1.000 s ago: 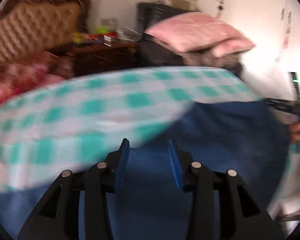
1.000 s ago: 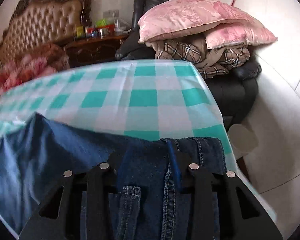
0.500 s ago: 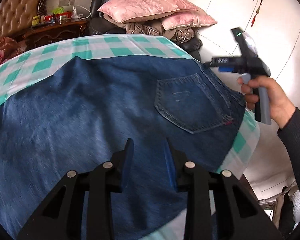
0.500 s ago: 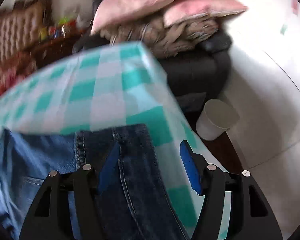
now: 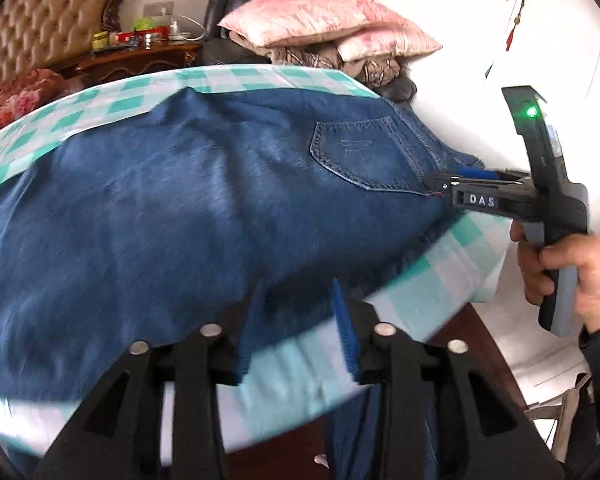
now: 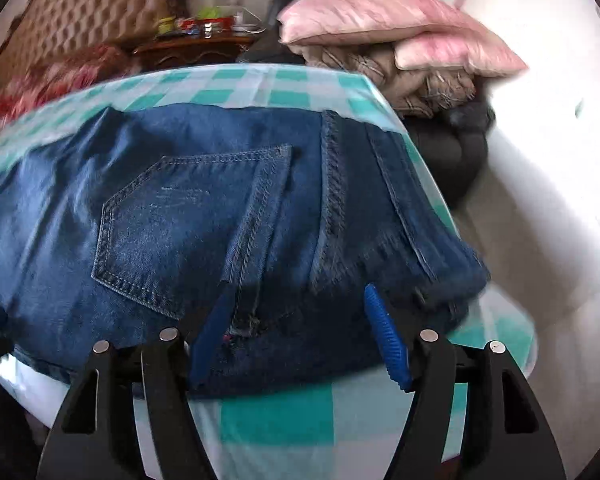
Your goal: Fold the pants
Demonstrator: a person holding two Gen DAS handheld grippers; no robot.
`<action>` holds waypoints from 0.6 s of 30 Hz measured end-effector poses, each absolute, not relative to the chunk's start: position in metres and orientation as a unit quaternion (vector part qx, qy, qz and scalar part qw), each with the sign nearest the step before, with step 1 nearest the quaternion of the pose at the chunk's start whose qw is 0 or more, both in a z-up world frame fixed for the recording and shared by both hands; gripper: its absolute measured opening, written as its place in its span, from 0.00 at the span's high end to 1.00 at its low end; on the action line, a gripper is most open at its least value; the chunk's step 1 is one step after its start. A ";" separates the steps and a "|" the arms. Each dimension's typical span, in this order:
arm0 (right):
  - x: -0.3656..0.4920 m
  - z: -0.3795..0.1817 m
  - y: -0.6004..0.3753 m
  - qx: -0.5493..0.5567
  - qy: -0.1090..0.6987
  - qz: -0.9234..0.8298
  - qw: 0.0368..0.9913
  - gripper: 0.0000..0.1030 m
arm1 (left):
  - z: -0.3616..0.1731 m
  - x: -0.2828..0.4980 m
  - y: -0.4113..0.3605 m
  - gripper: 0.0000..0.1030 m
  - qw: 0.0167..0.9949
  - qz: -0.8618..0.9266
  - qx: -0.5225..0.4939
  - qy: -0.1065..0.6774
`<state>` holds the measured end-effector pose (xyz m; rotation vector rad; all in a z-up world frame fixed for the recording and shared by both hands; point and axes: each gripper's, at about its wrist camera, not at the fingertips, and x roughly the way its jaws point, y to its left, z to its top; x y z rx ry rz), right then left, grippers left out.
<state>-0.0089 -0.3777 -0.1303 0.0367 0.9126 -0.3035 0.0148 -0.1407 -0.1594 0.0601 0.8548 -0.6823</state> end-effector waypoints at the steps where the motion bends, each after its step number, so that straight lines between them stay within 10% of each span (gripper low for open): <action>1: -0.018 -0.122 -0.385 0.057 0.432 -0.143 0.889 0.39 | -0.156 0.007 -0.134 0.61 0.860 -0.320 0.030 0.396; 18: -0.086 -0.126 -0.493 0.435 0.378 -0.179 0.798 0.39 | -0.172 -0.007 -0.259 0.69 0.840 -0.399 0.211 0.301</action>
